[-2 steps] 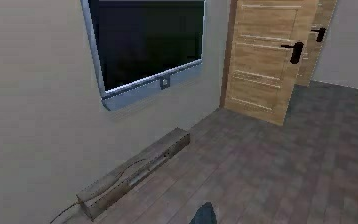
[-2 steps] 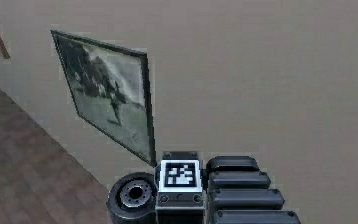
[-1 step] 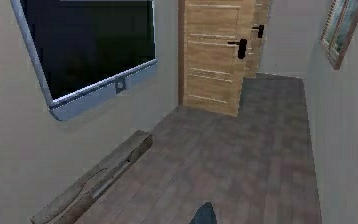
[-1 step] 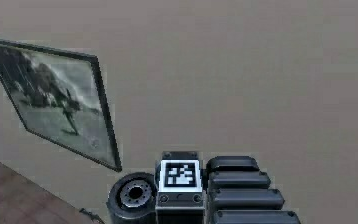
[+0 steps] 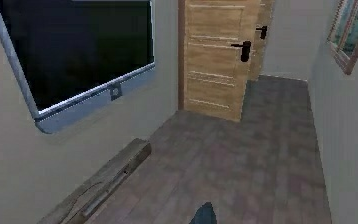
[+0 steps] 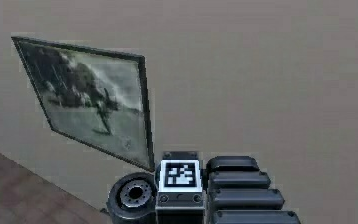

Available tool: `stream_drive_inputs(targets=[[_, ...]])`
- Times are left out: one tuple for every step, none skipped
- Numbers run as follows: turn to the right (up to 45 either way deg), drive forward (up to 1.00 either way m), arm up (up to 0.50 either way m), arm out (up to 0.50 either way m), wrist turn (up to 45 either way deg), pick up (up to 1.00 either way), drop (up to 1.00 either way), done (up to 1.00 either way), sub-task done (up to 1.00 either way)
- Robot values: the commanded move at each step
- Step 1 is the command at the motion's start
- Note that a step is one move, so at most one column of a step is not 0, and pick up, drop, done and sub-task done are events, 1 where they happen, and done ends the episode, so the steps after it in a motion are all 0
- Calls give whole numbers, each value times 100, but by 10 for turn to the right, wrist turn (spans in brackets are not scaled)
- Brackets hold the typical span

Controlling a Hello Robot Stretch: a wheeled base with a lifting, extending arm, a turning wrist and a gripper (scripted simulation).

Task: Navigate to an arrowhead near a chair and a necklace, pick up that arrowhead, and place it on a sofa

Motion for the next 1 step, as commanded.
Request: stream_drive_inputs(targets=[[-450, 0, 0, 0, 0, 0, 0, 0, 0]])
